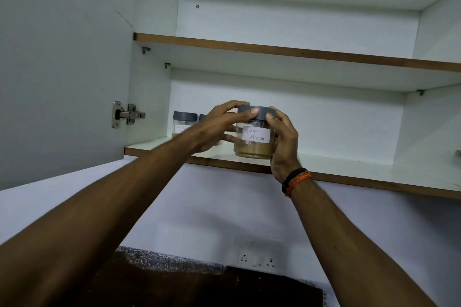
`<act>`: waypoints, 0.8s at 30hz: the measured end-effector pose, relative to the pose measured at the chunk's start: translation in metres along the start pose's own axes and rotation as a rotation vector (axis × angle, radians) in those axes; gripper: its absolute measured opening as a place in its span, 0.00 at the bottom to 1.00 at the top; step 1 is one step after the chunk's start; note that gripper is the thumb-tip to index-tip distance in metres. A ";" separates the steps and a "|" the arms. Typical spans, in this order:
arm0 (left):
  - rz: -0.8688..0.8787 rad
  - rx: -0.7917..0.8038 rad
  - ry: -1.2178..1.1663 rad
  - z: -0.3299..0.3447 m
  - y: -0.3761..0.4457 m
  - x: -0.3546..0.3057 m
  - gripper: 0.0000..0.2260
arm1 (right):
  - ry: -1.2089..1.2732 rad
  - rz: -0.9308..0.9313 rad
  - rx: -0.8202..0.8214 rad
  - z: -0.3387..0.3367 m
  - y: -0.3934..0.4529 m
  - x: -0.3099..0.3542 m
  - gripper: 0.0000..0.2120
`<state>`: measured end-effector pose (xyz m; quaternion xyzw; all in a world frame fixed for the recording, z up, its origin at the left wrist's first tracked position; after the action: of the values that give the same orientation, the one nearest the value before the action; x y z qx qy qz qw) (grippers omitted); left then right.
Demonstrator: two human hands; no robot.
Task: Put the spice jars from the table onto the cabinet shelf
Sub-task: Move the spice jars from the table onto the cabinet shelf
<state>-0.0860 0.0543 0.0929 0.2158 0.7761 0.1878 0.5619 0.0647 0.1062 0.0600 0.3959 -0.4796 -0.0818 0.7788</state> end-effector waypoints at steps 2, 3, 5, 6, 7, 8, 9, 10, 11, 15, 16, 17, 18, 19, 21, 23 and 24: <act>0.005 0.015 0.057 -0.003 0.008 -0.005 0.25 | 0.011 0.004 0.006 -0.001 0.005 -0.004 0.23; 0.008 0.029 0.072 -0.004 0.011 -0.006 0.24 | 0.008 0.006 0.012 -0.002 0.007 -0.005 0.23; 0.017 0.047 0.091 -0.007 0.016 -0.005 0.21 | -0.015 0.004 0.035 -0.003 0.012 -0.007 0.21; 0.021 0.044 0.095 -0.009 0.020 -0.003 0.20 | -0.048 -0.004 0.040 -0.004 0.014 -0.008 0.20; 0.024 0.035 0.097 -0.011 0.022 0.000 0.20 | -0.096 -0.017 0.031 -0.005 0.016 -0.009 0.20; 0.026 0.022 0.097 -0.013 0.024 0.003 0.20 | -0.158 -0.026 -0.002 -0.008 0.018 -0.010 0.21; 0.025 0.006 0.091 -0.016 0.027 0.007 0.19 | -0.241 -0.030 -0.051 -0.011 0.020 -0.011 0.20; 0.022 -0.009 0.081 -0.020 0.030 0.011 0.19 | -0.370 -0.034 -0.111 -0.017 0.021 -0.014 0.19; 0.015 -0.020 0.073 -0.024 0.032 0.015 0.19 | -0.553 -0.048 -0.168 -0.023 0.021 -0.016 0.17; -0.037 -0.049 0.075 -0.037 0.041 0.034 0.15 | -1.296 0.040 -0.136 -0.044 0.017 -0.039 0.11; -0.047 -0.049 0.079 -0.039 0.044 0.039 0.14 | -1.433 0.031 -0.107 -0.044 0.016 -0.046 0.11; -0.054 -0.044 0.079 -0.040 0.047 0.044 0.14 | -1.540 0.008 -0.097 -0.043 0.015 -0.050 0.11; -0.060 -0.040 0.074 -0.041 0.050 0.050 0.13 | -1.603 -0.013 -0.104 -0.040 0.014 -0.051 0.13; -0.065 -0.039 0.067 -0.043 0.054 0.055 0.13 | -1.635 -0.025 -0.120 -0.038 0.015 -0.051 0.13; -0.076 -0.048 0.063 -0.046 0.061 0.066 0.12 | -1.666 -0.037 -0.146 -0.037 0.016 -0.052 0.15; -0.078 -0.050 0.082 -0.051 0.069 0.075 0.12 | -1.687 -0.059 -0.162 -0.037 0.014 -0.052 0.15; -0.067 -0.050 0.114 -0.054 0.074 0.079 0.12 | -1.696 -0.071 -0.175 -0.037 0.014 -0.053 0.16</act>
<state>-0.1504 0.1567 0.0858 0.1647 0.8087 0.2002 0.5280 0.0633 0.1617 0.0252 0.1539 -0.8797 -0.4118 0.1810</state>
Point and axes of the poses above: each hand's wrist, its own y-axis towards the middle knuckle, its own z-axis out of the palm, x = y × z, the point moved 4 cm from there along y, towards the middle knuckle, and after that the axes turned 7 degrees about x, right-handed, at the moved point
